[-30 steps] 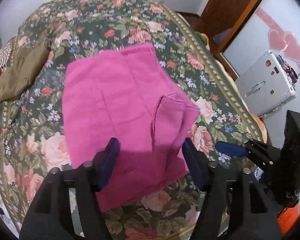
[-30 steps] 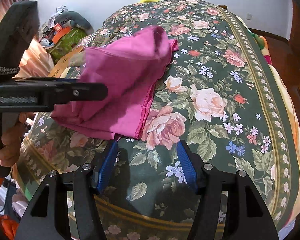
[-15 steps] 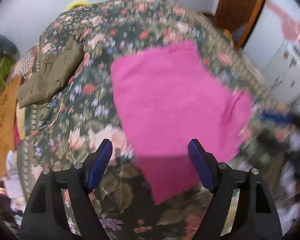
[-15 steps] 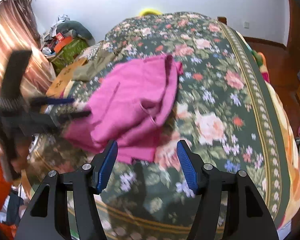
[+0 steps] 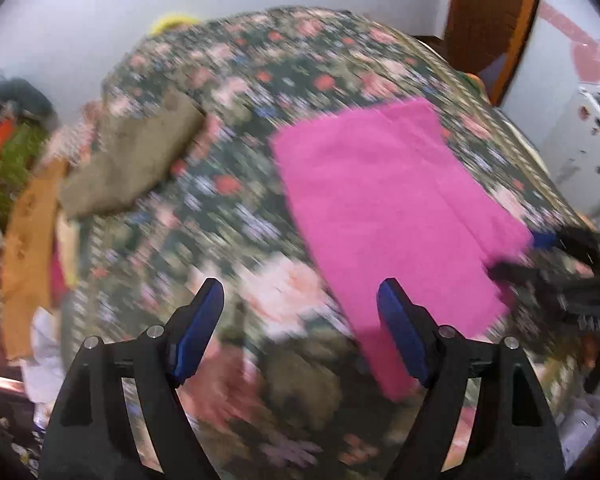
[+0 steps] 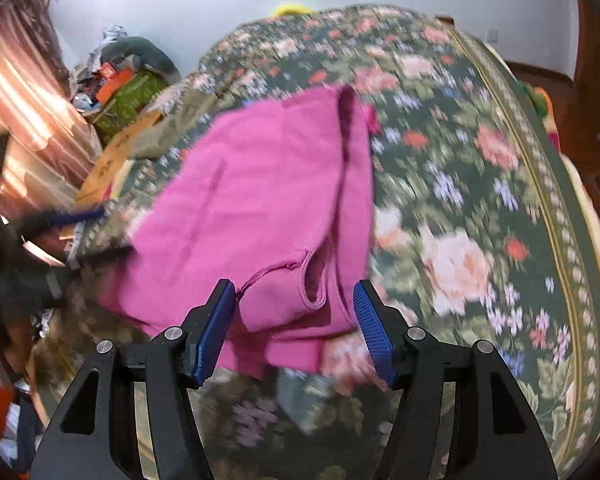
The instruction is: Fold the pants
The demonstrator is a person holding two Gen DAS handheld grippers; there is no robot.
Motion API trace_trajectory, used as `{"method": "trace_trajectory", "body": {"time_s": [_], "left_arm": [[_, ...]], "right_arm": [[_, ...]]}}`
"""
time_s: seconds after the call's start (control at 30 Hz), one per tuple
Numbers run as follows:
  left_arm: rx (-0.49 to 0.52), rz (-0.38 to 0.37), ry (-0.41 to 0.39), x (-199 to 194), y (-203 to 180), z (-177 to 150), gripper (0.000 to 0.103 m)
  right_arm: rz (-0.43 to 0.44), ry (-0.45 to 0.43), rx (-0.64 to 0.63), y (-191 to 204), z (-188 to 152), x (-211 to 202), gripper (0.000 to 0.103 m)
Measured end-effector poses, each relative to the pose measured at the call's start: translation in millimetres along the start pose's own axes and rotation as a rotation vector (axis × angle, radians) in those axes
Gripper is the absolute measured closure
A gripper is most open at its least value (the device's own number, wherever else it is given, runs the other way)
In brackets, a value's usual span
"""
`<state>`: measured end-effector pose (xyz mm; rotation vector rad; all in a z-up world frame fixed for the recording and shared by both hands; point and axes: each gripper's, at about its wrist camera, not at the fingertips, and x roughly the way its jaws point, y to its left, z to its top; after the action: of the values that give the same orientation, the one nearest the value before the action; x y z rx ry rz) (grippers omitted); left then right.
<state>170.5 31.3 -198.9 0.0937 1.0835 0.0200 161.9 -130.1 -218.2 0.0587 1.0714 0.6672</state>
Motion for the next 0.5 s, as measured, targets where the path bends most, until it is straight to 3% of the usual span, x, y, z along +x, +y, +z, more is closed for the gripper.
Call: {"method": "trace_trajectory", "body": {"time_s": [0.17, 0.33, 0.5], "left_arm": [[-0.018, 0.049, -0.008, 21, 26, 47, 0.023], [-0.014, 0.013, -0.003, 49, 36, 97, 0.022], [0.126, 0.059, 0.042, 91, 6, 124, 0.019]], "right_arm": [[0.018, -0.008, -0.027, -3, -6, -3, 0.046], [0.022, -0.002, -0.059, -3, -6, -2, 0.045], [0.051, 0.011, -0.069, -7, -3, 0, 0.045]]}}
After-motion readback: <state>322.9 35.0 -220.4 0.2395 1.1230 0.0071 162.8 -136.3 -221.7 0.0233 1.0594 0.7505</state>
